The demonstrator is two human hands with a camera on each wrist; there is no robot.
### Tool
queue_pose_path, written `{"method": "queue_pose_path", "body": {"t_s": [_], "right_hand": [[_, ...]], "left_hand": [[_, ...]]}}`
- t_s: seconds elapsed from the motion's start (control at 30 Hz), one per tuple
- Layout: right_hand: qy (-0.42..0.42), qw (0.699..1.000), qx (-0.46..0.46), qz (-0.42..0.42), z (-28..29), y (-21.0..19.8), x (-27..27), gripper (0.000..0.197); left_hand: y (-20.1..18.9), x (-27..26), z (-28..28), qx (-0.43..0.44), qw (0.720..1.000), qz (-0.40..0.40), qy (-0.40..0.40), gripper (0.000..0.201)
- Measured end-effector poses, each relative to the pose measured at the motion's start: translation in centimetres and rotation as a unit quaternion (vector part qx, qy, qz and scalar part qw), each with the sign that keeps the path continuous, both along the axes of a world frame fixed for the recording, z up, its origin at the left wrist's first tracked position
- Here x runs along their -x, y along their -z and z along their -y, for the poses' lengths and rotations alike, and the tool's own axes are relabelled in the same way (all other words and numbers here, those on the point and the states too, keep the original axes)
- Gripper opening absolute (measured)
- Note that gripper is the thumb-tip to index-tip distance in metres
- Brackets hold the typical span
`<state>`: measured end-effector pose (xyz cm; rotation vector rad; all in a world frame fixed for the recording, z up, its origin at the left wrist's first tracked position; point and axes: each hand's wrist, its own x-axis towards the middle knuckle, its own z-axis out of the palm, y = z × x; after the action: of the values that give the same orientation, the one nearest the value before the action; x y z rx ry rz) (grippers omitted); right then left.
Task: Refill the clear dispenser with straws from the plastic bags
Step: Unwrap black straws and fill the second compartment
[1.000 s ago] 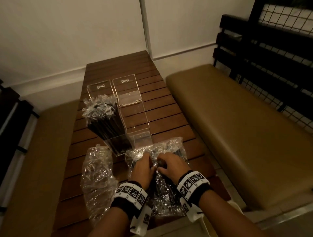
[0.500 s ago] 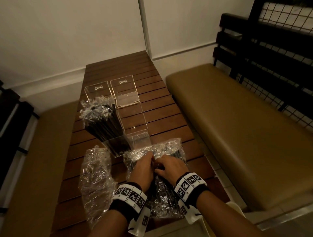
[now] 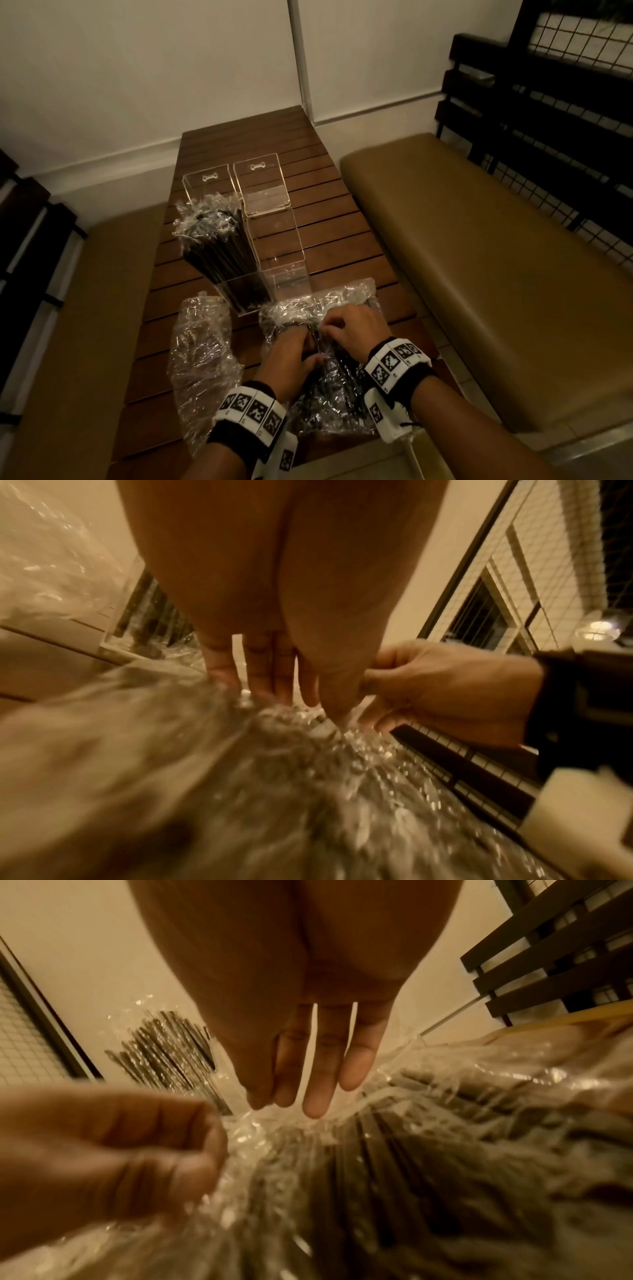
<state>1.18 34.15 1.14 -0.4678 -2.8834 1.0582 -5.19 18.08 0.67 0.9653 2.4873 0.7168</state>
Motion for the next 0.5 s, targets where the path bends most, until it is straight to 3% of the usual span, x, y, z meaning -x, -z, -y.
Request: {"method": "queue_pose_path", "body": {"t_s": [0.17, 0.4, 0.5], "right_hand": [[0.046, 0.998, 0.028, -0.027, -0.9, -2.4, 0.6, 0.01], [0.125, 0.987, 0.033, -0.098, -4.2, -6.5, 3.4, 0.006], [0.145, 0.98, 0.066, -0.122, -5.5, -7.2, 3.5, 0.026]], "left_hand": [[0.4, -0.8, 1.1, 0.057, 0.996, -0.047, 0.041, 0.02], [0.4, -2.2, 0.9, 0.052, 0.996, -0.049, 0.059, 0.019], [0.2, -2.2, 1.1, 0.025, 0.998, -0.03, 0.039, 0.013]]}}
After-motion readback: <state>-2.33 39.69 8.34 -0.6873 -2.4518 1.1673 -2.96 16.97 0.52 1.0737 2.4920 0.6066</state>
